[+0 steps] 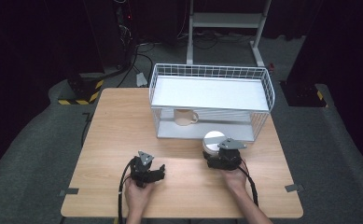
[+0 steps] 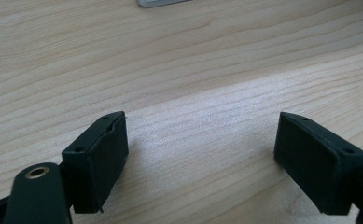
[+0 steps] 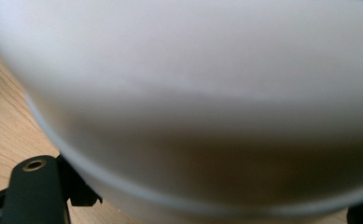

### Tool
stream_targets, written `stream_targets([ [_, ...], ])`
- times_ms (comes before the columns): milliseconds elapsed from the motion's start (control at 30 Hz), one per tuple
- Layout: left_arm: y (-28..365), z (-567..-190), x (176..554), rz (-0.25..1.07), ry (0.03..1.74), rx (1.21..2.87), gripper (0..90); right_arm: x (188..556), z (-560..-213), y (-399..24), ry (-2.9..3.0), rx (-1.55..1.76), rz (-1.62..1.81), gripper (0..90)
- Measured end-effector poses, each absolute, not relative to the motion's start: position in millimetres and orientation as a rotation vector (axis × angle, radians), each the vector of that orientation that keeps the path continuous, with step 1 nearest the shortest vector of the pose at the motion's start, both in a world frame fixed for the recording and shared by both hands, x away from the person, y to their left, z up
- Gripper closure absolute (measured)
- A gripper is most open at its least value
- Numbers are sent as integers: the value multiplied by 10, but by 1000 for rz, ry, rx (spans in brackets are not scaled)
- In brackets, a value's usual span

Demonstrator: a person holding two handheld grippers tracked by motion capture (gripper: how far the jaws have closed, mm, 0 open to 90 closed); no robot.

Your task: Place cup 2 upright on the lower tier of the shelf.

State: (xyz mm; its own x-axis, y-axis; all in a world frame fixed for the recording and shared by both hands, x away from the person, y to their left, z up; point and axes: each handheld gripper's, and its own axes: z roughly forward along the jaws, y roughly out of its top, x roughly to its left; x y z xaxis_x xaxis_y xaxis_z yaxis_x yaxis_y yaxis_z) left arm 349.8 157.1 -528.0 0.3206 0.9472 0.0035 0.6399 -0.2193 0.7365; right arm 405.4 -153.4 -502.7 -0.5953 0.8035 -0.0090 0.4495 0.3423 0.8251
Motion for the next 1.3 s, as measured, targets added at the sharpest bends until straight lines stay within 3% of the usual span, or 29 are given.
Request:
stream_targets([
  [1300,1571,-5280,3498,618,1397,1951,180,4246,-4819,-1859,2149,1184,1160,188],
])
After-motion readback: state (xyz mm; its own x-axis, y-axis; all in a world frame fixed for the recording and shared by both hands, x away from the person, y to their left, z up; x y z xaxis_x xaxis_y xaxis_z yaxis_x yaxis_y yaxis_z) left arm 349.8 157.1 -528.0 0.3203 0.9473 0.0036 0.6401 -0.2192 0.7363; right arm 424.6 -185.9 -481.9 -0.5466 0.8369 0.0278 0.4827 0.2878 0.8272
